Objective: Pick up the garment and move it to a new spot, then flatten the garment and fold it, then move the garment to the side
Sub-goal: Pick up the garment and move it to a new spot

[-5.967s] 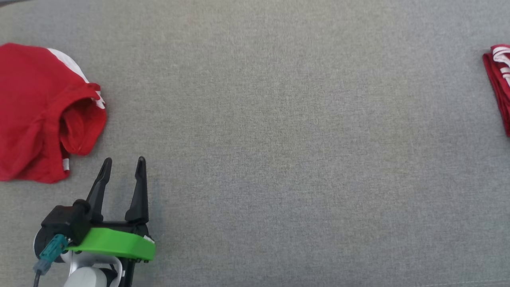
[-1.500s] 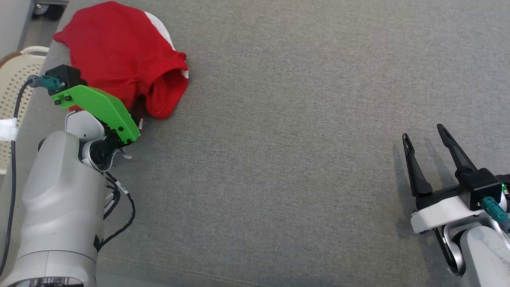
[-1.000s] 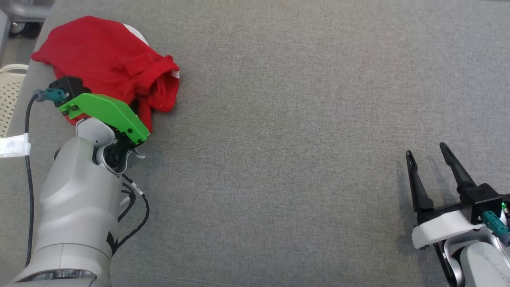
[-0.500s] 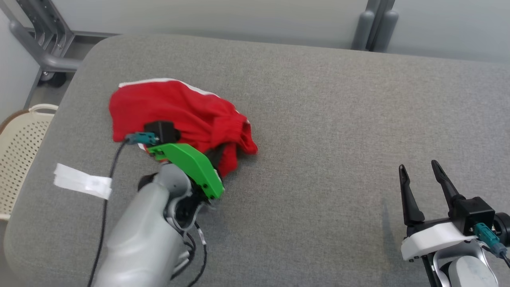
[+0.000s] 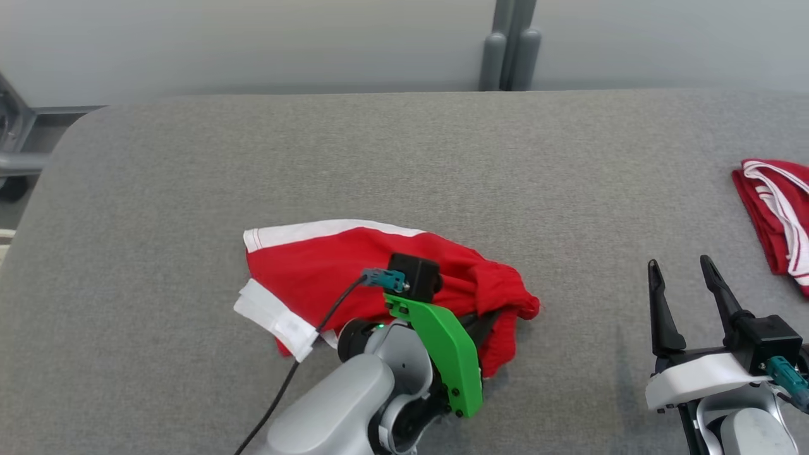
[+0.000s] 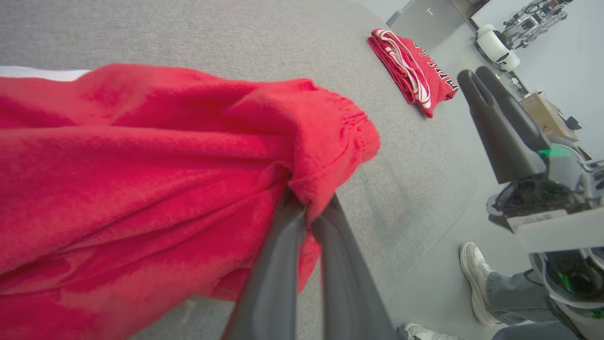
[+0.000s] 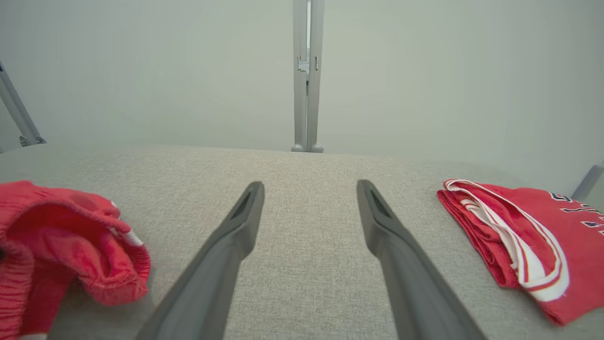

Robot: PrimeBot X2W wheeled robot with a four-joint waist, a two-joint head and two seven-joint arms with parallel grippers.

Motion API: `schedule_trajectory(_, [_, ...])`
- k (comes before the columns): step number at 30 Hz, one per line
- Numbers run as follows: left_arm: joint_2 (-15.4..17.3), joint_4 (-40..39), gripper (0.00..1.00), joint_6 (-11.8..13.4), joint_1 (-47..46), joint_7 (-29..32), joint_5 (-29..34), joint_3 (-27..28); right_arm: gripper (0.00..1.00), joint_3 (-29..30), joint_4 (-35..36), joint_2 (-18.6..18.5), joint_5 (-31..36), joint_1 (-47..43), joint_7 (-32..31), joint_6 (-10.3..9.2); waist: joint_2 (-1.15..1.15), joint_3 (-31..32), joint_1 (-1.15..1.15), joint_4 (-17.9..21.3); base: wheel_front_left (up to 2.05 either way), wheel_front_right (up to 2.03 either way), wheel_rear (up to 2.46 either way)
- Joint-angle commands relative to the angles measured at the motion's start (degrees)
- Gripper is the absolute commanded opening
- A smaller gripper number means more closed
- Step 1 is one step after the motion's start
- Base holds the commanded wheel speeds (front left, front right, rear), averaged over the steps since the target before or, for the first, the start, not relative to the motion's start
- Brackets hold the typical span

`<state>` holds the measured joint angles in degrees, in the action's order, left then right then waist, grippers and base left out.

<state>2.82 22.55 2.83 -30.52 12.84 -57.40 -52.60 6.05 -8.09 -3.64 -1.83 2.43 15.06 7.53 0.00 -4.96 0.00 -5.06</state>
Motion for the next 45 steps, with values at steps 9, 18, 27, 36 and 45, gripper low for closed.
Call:
schedule_trajectory(9, [0.21, -0.28, 0.0, 2.91, 0.87, -1.59, -2.96, -8.78, 1.0, 2.67, 0.51, 0.2, 0.58, -0.95, 0.16, -0.08, 0.0, -1.49, 0.0, 6.79, 0.0, 0.0, 0.0])
schedule_trajectory(18, [3.22, 3.24, 0.0, 2.45, 5.76, -1.99, -1.85, -12.15, 1.0, 4.06, 0.9, 0.23, 0.75, -2.27, 0.16, -0.08, 0.0, -1.29, 0.0, 5.73, 0.0, 0.0, 0.0])
schedule_trajectory(27, [5.76, 2.99, 0.0, 3.84, 9.95, -2.71, -2.96, -12.33, 1.0, 3.56, -0.01, 0.35, 0.89, -2.33, 0.16, -0.08, 0.0, -0.13, 0.0, 2.53, 0.0, 0.0, 0.0])
schedule_trajectory(36, [3.34, 5.05, 0.69, 3.35, 12.13, -4.92, -4.12, -12.32, 1.0, 3.09, -0.54, -0.18, 1.19, -2.07, 0.16, -0.08, 0.0, 0.36, 0.0, 1.31, 0.0, 0.0, 0.0])
schedule_trajectory(45, [5.21, 2.45, 1.0, 4.58, 12.06, -15.3, -1.58, -8.5, 1.0, 3.14, -0.06, -0.44, 1.39, -3.28, 0.16, -0.08, 0.0, 1.6, 0.0, 1.22, 0.0, 0.0, 0.0])
